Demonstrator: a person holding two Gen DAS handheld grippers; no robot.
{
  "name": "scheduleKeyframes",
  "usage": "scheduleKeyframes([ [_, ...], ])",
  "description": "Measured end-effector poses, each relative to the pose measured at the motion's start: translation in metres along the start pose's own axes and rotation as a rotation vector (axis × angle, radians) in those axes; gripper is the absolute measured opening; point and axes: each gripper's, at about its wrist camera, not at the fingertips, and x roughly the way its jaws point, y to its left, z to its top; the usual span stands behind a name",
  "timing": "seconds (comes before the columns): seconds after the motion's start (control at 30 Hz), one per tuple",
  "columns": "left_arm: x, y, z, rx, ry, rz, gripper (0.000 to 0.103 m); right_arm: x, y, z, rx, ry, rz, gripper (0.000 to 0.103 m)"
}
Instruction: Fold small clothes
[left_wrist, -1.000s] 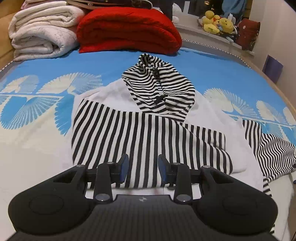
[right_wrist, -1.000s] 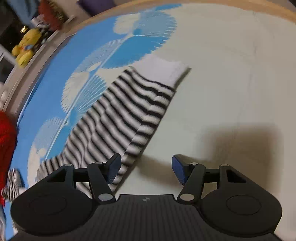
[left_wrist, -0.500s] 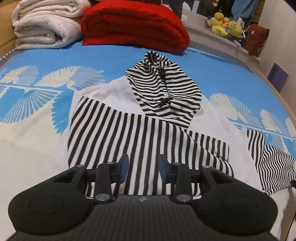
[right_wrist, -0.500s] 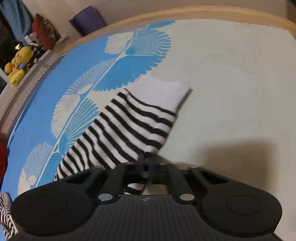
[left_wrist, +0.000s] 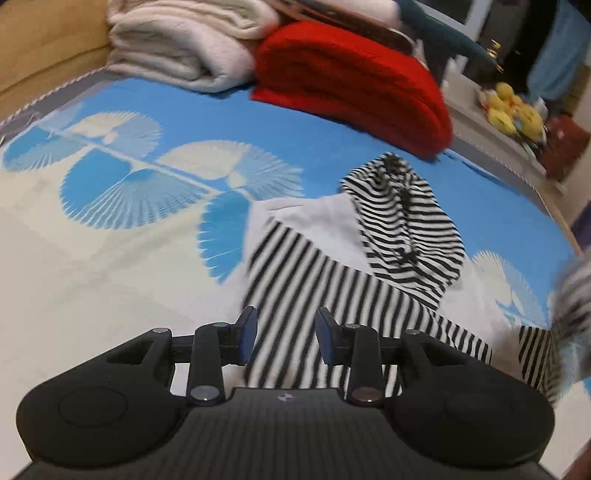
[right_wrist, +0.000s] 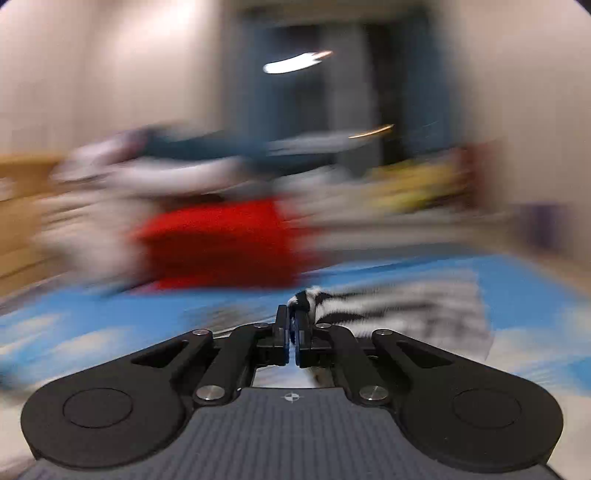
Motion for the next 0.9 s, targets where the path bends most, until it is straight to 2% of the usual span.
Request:
scheduleKeyframes([
  [0.03,-0.001,0.006,0.001,-0.014,0.008,-0.006,0.038,0.013,0.015,-0.011,0.000,0.110,0.083,0.007],
  [0.1,-0.004,0.017,0.003,-0.034,0.013,-0.013,0.038,0.032,0.037,-0.036,-0.002,0.296,0.144,0.011],
  [0.13,-0.004,0.022,0.003,-0.045,0.017,-0.011,0.038,0.036,0.042,-0.043,0.000,0.364,0.162,0.012],
  [0.17,-0.005,0.026,0.003,-0.064,0.025,-0.013,0.038,0.034,0.045,-0.044,0.001,0.394,0.152,0.012],
  [0.23,-0.005,0.034,0.002,-0.103,0.048,-0.033,0.038,0.018,0.045,-0.034,0.029,0.363,0.083,0.017],
  [0.27,-0.004,0.036,0.001,-0.120,0.064,-0.047,0.038,0.009,0.041,-0.024,0.065,0.339,0.034,0.025],
  [0.3,-0.002,0.036,0.000,-0.130,0.080,-0.061,0.038,-0.001,0.036,-0.010,0.120,0.313,-0.041,0.030],
  [0.33,0.001,0.035,-0.002,-0.132,0.094,-0.077,0.038,-0.007,0.032,-0.001,0.165,0.300,-0.107,0.040],
  [0.37,0.003,0.032,-0.003,-0.126,0.103,-0.093,0.038,-0.015,0.028,0.008,0.222,0.290,-0.181,0.044],
  [0.4,0.006,0.029,-0.005,-0.118,0.110,-0.104,0.038,-0.022,0.023,0.017,0.288,0.280,-0.237,0.045],
  [0.47,0.013,0.021,-0.009,-0.104,0.134,-0.115,0.038,-0.034,0.011,0.022,0.411,0.240,-0.282,0.047],
  [0.53,0.020,0.011,-0.013,-0.081,0.147,-0.133,0.038,-0.037,0.003,0.012,0.524,0.190,-0.304,0.051],
  [0.57,0.023,0.004,-0.014,-0.065,0.152,-0.138,0.038,-0.035,-0.001,0.001,0.553,0.195,-0.305,0.052],
  [0.63,0.030,-0.011,-0.020,-0.028,0.161,-0.152,0.038,-0.023,-0.017,-0.023,0.629,0.264,-0.339,0.052],
  [0.7,0.037,-0.026,-0.024,0.018,0.170,-0.161,0.038,-0.002,-0.036,-0.040,0.753,0.341,-0.350,0.052],
  [0.73,0.041,-0.035,-0.026,0.044,0.171,-0.162,0.038,0.009,-0.049,-0.049,0.839,0.375,-0.326,0.052],
  [0.8,0.050,-0.050,-0.028,0.084,0.176,-0.165,0.040,0.024,-0.067,-0.061,0.942,0.406,-0.329,0.051],
  [0.9,0.061,-0.069,-0.031,0.123,0.172,-0.174,0.057,0.034,-0.081,-0.066,0.966,0.445,-0.396,0.051],
])
